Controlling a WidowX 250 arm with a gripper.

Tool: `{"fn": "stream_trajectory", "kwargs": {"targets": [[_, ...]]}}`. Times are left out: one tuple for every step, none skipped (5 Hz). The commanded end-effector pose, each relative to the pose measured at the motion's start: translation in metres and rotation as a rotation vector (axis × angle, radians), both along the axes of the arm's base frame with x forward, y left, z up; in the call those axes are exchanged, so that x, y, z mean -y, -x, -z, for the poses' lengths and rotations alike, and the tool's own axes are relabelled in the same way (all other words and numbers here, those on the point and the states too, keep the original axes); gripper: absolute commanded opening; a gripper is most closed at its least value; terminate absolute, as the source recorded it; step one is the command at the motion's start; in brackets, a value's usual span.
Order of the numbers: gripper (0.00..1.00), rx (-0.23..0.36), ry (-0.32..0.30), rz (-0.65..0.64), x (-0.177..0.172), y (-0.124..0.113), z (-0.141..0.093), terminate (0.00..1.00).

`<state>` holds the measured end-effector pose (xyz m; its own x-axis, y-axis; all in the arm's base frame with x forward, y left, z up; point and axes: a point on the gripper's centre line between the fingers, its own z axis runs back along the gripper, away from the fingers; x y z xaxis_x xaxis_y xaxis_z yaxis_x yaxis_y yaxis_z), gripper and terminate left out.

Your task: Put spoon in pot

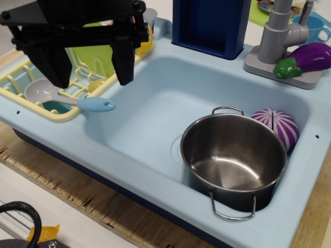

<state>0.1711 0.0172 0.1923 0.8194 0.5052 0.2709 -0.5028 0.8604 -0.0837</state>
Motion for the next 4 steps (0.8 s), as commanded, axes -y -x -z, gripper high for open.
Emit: {"fn": "stream_trajectory", "kwargs": {"targets": [[1.00,0.000,0.000,0.000,0.0000,0.0000,0.0000,0.00],[1.00,-0.012,0.000,-0.138,0.0035,-0.0035,-0.0069,0.00],[1.00,-0.015,0.036,-0.232,0.0016,-0.0057,-0.0075,0.00],[1.00,0.006,0.081,-0.338,-0.0010,-0.0072,-0.0041,0.00]]}}
